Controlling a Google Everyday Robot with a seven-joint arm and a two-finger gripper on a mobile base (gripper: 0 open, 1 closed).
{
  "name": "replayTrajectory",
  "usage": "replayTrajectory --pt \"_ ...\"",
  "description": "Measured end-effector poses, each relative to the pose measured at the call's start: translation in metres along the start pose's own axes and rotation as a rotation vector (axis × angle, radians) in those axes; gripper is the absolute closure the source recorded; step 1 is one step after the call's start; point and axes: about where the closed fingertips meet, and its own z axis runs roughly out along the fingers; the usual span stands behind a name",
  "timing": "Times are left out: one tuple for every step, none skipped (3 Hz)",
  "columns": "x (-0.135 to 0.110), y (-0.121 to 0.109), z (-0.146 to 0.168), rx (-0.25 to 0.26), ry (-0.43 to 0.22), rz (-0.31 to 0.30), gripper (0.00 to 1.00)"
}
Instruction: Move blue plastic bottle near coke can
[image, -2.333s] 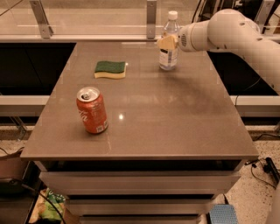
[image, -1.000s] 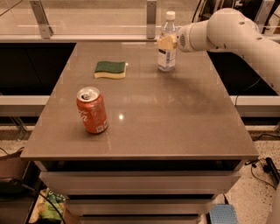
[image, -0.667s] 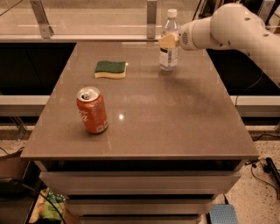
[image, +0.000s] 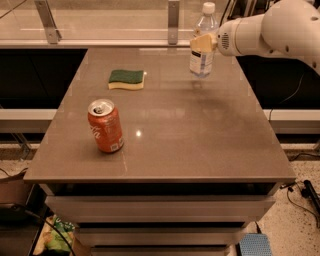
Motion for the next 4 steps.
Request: replayTrajectory --pt "0.001 0.017 -0.017 -0.009 -0.011 -0.023 1.00" --pt "0.007 0.038 -0.029 -0.017 0.008 -0.045 1.00" --pt "0.016 0.062 -0.038 -0.024 0.027 -0.058 1.00" --pt "0.027 0.091 -0.046 -0.036 0.033 -0.079 1.00"
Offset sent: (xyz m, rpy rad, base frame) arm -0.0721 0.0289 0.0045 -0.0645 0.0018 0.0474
